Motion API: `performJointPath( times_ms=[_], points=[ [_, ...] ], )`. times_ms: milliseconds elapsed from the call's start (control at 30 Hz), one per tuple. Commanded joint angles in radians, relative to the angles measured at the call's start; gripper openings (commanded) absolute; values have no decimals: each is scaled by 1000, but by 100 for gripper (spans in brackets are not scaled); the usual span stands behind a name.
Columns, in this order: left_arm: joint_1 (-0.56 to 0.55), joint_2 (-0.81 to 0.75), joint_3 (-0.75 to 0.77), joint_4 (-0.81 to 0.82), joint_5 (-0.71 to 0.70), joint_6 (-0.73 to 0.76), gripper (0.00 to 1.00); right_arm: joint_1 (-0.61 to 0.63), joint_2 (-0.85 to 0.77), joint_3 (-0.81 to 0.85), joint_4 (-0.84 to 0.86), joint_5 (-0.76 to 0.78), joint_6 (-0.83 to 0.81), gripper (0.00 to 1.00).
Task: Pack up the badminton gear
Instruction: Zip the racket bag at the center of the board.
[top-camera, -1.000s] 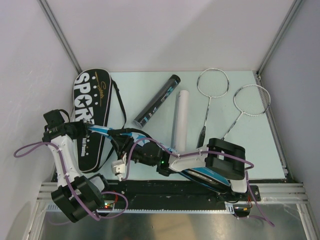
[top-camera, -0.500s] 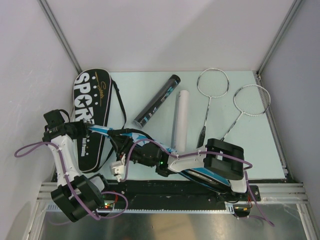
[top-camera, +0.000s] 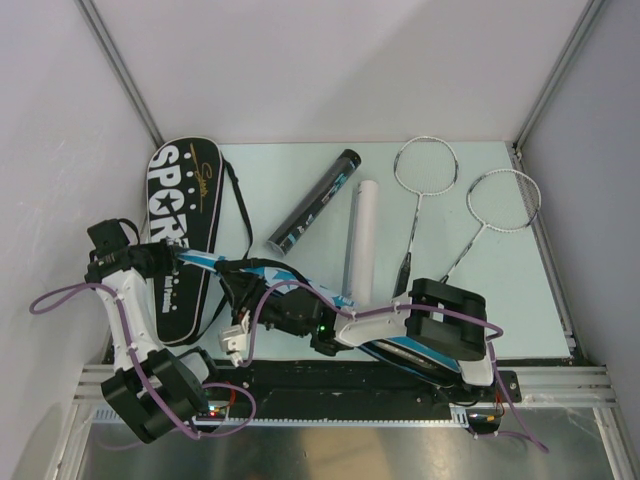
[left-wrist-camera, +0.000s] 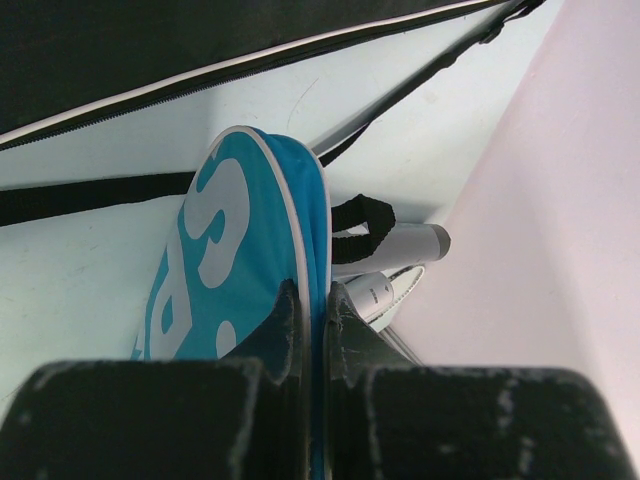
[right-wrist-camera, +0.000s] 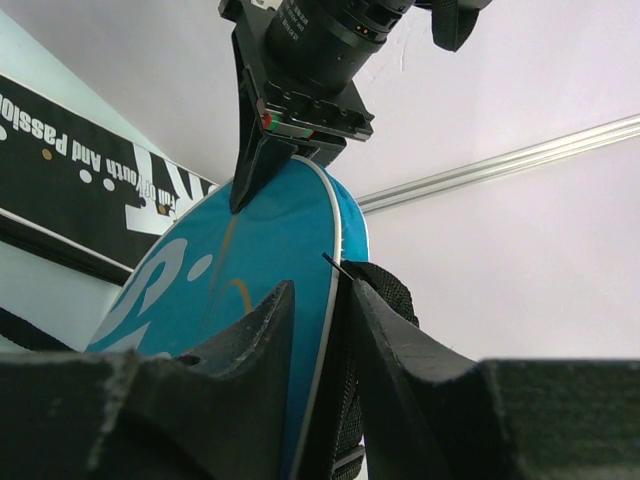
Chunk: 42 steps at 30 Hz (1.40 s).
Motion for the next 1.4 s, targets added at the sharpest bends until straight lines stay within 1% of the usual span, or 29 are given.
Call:
performJointPath(
  times_ms=[0,133,233,267,533,633,733,867,1033,1133,1233,1367],
  points=[
    [9,-5,12,4,69,-39,0,8,14,39,88,18,-28,33],
    [12,-6,17,4,68,-39,0,10,17,40,94,17,-35,34],
    [11,-6,16,4,68,-40,0,11,18,40,96,13,-38,26],
    [11,-6,16,4,68,-40,0,11,19,40,96,13,-39,25],
    [11,-3,15,4,72,-39,0,19,35,40,132,25,-52,36],
    [11,-7,16,5,71,-39,0,16,36,45,126,19,-51,38],
    [10,-8,14,4,70,-40,0,13,38,48,123,15,-56,37],
    [10,-2,13,5,75,-40,0,18,33,48,122,21,-65,30],
    [10,-2,14,5,78,-39,0,28,39,49,135,30,-85,29],
    [11,-3,17,5,78,-38,0,33,40,49,140,31,-90,26],
    [11,-3,17,5,77,-37,0,35,38,48,143,35,-92,28],
    [10,-3,13,4,78,-38,0,32,34,48,141,37,-95,34]
  ],
)
